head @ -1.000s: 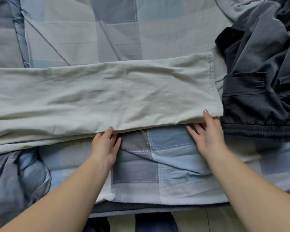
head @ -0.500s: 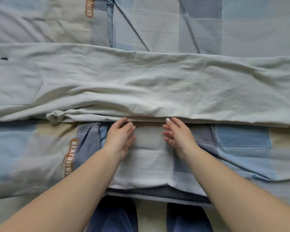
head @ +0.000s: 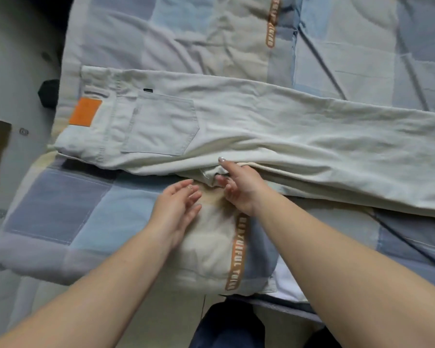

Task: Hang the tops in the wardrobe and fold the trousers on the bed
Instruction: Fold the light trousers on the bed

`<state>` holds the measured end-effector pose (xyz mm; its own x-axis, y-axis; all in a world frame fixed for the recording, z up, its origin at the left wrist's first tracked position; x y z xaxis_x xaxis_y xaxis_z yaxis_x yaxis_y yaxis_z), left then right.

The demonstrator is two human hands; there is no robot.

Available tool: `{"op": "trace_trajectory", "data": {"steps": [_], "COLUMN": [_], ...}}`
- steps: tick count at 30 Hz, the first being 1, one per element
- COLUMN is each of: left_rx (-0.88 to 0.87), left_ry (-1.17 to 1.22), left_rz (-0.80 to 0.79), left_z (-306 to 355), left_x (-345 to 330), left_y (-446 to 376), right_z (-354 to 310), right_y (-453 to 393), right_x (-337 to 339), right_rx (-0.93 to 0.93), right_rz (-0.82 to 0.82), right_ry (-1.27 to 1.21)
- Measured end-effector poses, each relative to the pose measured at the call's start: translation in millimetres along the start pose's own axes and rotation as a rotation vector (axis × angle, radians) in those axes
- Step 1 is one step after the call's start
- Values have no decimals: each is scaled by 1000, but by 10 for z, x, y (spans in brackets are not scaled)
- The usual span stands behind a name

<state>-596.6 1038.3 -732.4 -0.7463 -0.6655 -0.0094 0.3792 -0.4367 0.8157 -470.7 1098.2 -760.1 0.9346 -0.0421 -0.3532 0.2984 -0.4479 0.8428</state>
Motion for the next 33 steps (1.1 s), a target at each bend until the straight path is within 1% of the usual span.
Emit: {"op": "trace_trajectory", "data": {"steps": [2,3,6,7,9,11,13,14,15,16,19,21,22,23,25,27,28,29,30,31,33], "left_rx": [-20,-21,-14,-16,-40,-98,-213,-264,-288,-275,-164,-113,-96,-83,-69,-66,-70,-71,-71,-72,-77], "left_ry": [59,94,213,260,347,357,341,336,331,322,359,378,388,397,409,412,408,405,402,405,419], "left_rz": [59,75,98,106,158,271,383,405,409,399,330,294,276,260,236,227,222,209,192,174,143], "left_z": [163,246,525,635,857,1034,1139,1172,1180,1175,1136,1100,1088,1078,1072,1083,1091,1107,1127,1139,1175], "left_x": [173,237,379,410,479,561,659,708,753,789,864,918,936,954,993,1057,1088,1114,1129,1131,1136], "left_y": [-163,-233,-470,-541,-666,-740,-785,-805,-834,-864,-959,-1041,-1064,-1088,-1130,-1164,-1182,-1197,-1206,-1214,-1246], "right_z": [81,120,303,413,613,722,755,767,795,834,917,904,885,855,758,594,493,376,248,109,-184], "right_y": [5,28,203,287,442,526,546,546,541,539,560,581,593,605,632,651,654,633,585,515,283], "right_x": [-243,-324,-382,-349,-275,-210,-198,-224,-250,-267,-261,-220,-203,-184,-133,-95,-94,-115,-152,-201,-353], "right_rx": [-6,22,188,189,87,-7,33,55,46,4,-138,-169,-182,-197,-241,-313,-334,-324,-280,-212,-48], "right_rz": [-32,-10,119,148,166,176,185,185,185,184,152,127,120,115,73,-79,-165,-222,-232,-200,-72], "right_ry": [36,57,184,232,291,282,234,204,178,155,24,-50,-26,54,349,643,740,785,791,777,801]}}
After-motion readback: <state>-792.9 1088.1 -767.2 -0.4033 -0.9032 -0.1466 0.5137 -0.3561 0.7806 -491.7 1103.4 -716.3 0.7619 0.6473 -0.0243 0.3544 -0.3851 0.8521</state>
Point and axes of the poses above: each hand's wrist, its own y-axis away from the middle knuckle, its own x-axis out of the back of the hand, z = x × y, the point moved 1 cm from there along -y, towards the middle knuckle, and after that the axes turned 10 degrees about y, right-handed, at the moved point
